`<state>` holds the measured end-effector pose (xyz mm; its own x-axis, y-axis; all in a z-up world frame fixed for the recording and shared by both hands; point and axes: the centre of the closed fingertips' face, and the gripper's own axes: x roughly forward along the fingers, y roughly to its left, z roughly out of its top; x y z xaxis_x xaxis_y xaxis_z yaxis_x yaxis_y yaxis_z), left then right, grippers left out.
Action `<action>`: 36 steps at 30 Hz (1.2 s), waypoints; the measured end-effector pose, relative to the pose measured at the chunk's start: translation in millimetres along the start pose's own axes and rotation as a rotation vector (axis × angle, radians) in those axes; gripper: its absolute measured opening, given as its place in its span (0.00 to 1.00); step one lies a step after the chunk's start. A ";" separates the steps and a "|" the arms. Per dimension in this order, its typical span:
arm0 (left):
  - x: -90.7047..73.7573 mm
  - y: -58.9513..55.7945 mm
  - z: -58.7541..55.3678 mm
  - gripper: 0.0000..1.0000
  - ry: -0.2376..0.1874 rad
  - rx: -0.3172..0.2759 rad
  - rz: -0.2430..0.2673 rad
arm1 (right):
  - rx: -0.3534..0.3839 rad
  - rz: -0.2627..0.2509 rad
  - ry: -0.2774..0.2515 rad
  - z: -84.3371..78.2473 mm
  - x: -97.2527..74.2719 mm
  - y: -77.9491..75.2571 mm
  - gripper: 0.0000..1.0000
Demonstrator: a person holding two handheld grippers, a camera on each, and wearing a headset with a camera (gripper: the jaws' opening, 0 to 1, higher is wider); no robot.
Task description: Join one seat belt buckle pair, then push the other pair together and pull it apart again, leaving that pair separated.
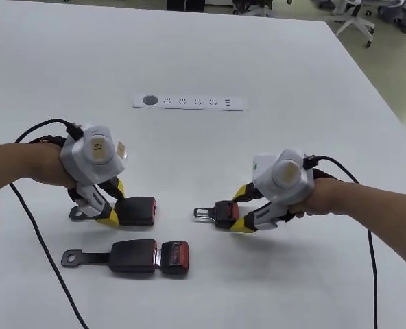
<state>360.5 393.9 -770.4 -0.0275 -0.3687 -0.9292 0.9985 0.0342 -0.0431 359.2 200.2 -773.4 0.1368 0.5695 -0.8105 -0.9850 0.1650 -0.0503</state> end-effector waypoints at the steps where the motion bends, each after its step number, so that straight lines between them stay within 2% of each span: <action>1: 0.5 0.0 0.2 0.32 -0.003 -0.005 0.000 | 0.000 0.001 0.003 -2.4 2.3 -1.2 0.31; 6: 3.3 2.3 -1.7 0.31 -0.005 -0.003 0.003 | -0.007 0.002 0.005 0.1 -1.1 1.2 0.31; 9: 2.3 5.0 -3.5 0.31 -0.003 -0.009 0.003 | -0.012 0.004 0.004 -3.6 3.0 -3.0 0.30; 12: 3.0 3.1 -3.8 0.31 -0.001 -0.012 0.001 | -0.013 0.003 0.007 -0.4 -0.2 0.1 0.30; 14: 3.4 2.3 -3.8 0.31 -0.002 -0.009 0.003 | -0.015 0.000 0.008 -1.7 3.0 -2.9 0.30; 16: 3.6 2.1 -3.6 0.30 -0.007 -0.028 0.003 | -0.017 -0.010 0.011 3.5 -1.9 0.6 0.30; 18: 4.2 2.5 -4.2 0.30 -0.006 -0.027 0.003 | -0.021 -0.015 0.012 2.8 1.2 -2.6 0.30; 20: 4.6 2.4 -4.2 0.30 0.002 -0.028 0.002 | -0.026 -0.016 0.014 1.3 3.6 -3.9 0.30; 22: 4.9 3.7 -4.9 0.30 0.015 -0.022 -0.003 | -0.027 -0.015 0.015 5.6 -1.0 1.4 0.29; 27: 6.5 3.6 -6.7 0.30 0.037 -0.027 -0.009 | -0.031 -0.018 0.016 4.0 4.3 -1.8 0.29; 36: 7.8 2.6 -6.5 0.30 0.043 -0.032 -0.002 | -0.037 -0.013 0.004 15.2 6.4 3.6 0.29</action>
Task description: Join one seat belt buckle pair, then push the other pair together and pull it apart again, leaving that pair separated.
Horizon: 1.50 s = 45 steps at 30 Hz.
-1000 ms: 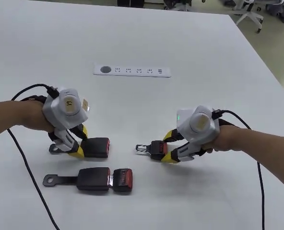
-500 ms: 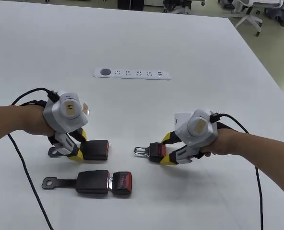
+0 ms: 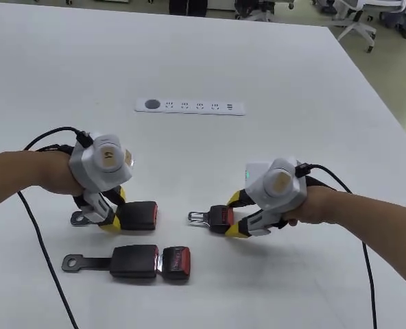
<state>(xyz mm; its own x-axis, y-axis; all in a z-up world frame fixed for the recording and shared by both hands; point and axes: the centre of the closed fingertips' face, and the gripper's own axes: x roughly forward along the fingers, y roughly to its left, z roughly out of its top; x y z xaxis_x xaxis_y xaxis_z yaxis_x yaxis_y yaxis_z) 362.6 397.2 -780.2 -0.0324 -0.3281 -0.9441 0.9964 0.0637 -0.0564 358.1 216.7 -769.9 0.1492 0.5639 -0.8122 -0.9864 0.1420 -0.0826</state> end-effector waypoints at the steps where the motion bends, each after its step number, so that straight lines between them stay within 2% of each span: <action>1: 0.0 0.0 0.0 0.30 0.001 0.000 0.000 | -0.001 0.000 -0.001 -0.9 1.2 -1.1 0.29; 8: 1.5 -2.2 0.7 0.31 0.023 -0.002 -0.002 | -0.003 0.003 -0.014 4.4 8.2 -2.8 0.29; 10: 1.7 -1.7 1.0 0.31 0.029 -0.002 -0.004 | -0.013 0.001 -0.012 12.7 1.3 3.9 0.29; 12: 1.6 -2.2 0.9 0.31 0.034 -0.001 -0.004 | -0.009 0.001 -0.014 8.7 9.7 -3.3 0.29; 14: 2.1 -1.4 0.6 0.31 0.039 -0.002 -0.003 | -0.016 -0.001 -0.018 14.3 9.7 -0.8 0.29; 18: 1.7 -2.4 0.5 0.31 0.041 -0.006 -0.001 | -0.028 0.001 -0.024 22.9 10.4 3.7 0.29; 28: 3.1 -0.8 -1.0 0.31 0.051 -0.007 -0.002 | -0.029 0.002 -0.035 27.7 23.4 0.5 0.29; 45: 1.4 -2.4 0.5 0.31 0.053 0.000 0.012 | -0.047 -0.005 -0.036 43.6 31.1 4.6 0.30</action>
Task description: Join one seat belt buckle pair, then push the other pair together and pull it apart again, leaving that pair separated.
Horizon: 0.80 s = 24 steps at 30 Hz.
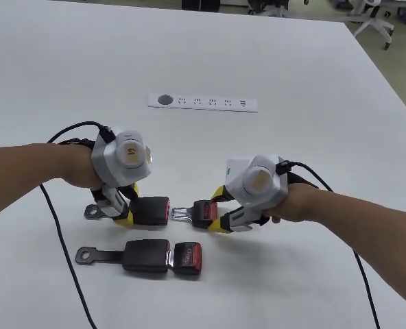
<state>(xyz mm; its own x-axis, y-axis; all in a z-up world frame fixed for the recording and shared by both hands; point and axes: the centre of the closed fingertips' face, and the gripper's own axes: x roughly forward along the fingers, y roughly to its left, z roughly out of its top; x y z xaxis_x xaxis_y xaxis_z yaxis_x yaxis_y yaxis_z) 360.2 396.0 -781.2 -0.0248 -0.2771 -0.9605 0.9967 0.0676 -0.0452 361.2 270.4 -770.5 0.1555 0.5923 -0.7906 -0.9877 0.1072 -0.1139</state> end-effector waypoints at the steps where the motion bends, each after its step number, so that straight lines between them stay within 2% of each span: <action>1: -0.1 0.5 -0.2 0.31 0.002 0.003 0.001 | -0.003 0.000 0.000 0.3 0.7 0.0 0.30; 14: 0.4 0.4 -1.4 0.31 0.011 0.021 0.006 | -0.028 0.007 0.012 9.2 9.1 2.3 0.30; 18: 1.2 1.2 -2.4 0.31 0.011 0.018 0.006 | -0.043 0.008 0.017 16.3 8.7 3.3 0.29; 24: 2.0 2.7 -4.3 0.31 0.008 0.018 0.016 | -0.056 0.010 0.026 16.8 14.4 2.0 0.29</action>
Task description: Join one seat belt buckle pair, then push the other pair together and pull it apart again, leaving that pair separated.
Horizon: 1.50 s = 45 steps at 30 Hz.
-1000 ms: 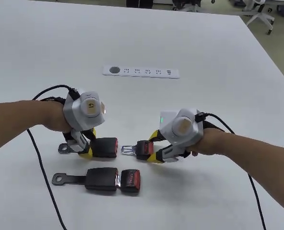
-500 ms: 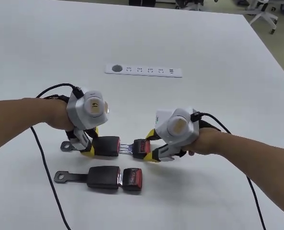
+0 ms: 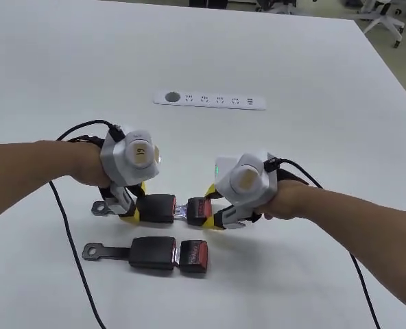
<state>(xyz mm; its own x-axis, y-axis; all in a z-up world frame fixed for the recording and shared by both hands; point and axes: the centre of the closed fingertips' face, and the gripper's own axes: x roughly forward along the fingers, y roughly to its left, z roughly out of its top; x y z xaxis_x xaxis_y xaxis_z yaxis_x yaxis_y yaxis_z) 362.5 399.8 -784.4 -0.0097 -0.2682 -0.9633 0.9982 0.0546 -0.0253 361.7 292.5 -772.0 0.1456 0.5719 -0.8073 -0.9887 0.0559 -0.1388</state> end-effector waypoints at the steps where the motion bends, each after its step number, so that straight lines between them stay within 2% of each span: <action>1: 0.1 0.1 -0.2 0.31 -0.002 0.000 0.001 | 0.001 -0.002 0.001 0.6 -1.9 1.2 0.29; 6: -1.2 -2.0 0.8 0.30 -0.020 0.010 0.003 | -0.012 -0.008 0.007 0.5 -0.1 0.9 0.28; 9: -0.5 -1.2 0.5 0.30 -0.033 -0.001 0.006 | 0.003 -0.002 0.002 2.2 -1.4 2.1 0.27; 14: -0.1 -0.6 0.9 0.30 -0.026 0.008 0.006 | 0.034 0.001 0.005 1.1 4.9 0.9 0.27; 20: 0.4 -0.6 1.8 0.29 -0.046 0.003 0.007 | 0.062 0.011 -0.005 1.9 3.6 2.8 0.26; 27: 0.2 -3.5 4.0 0.29 -0.048 0.009 0.009 | 0.070 0.013 -0.013 12.1 7.1 5.9 0.26; 30: 0.3 -3.5 4.0 0.29 -0.048 0.006 0.008 | 0.072 0.013 -0.010 13.4 5.4 7.0 0.26; 32: 0.4 -4.1 4.8 0.29 -0.039 0.015 0.009 | 0.069 0.012 -0.005 13.5 13.6 4.9 0.26; 35: 1.4 -4.1 4.2 0.29 -0.025 0.039 0.010 | 0.056 0.007 0.006 14.5 11.3 6.0 0.26; 45: 1.2 -2.8 3.9 0.28 -0.038 0.034 0.011 | 0.049 0.002 0.009 14.0 11.6 6.3 0.26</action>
<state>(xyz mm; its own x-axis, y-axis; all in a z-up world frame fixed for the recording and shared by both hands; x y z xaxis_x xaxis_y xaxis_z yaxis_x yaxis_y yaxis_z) 359.8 395.6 -784.5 0.0030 -0.3043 -0.9526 0.9997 0.0255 -0.0050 356.6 311.0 -774.2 0.1433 0.5645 -0.8129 -0.9896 0.0944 -0.1088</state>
